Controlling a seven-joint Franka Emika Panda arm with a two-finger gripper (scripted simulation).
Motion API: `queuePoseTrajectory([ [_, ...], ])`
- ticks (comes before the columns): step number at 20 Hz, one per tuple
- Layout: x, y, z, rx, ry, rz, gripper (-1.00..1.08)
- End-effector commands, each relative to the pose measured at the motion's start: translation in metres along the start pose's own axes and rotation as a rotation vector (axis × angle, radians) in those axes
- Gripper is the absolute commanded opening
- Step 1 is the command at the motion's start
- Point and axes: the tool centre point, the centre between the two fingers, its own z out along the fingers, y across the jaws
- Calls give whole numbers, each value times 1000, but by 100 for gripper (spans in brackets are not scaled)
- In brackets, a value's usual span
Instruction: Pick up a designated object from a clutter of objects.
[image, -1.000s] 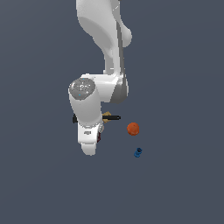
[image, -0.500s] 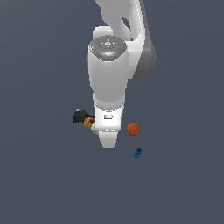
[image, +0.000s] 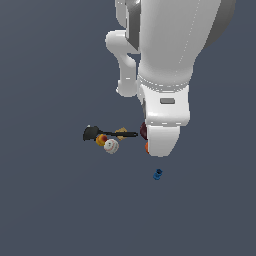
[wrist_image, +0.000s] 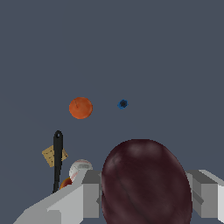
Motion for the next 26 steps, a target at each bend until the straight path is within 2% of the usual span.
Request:
queuePoseTrajectory([
  [1, 15, 3, -23, 0, 0, 1, -100],
  [12, 60, 14, -89, 1, 2, 1, -100],
  [26, 76, 20, -112, 1, 2, 1, -100],
])
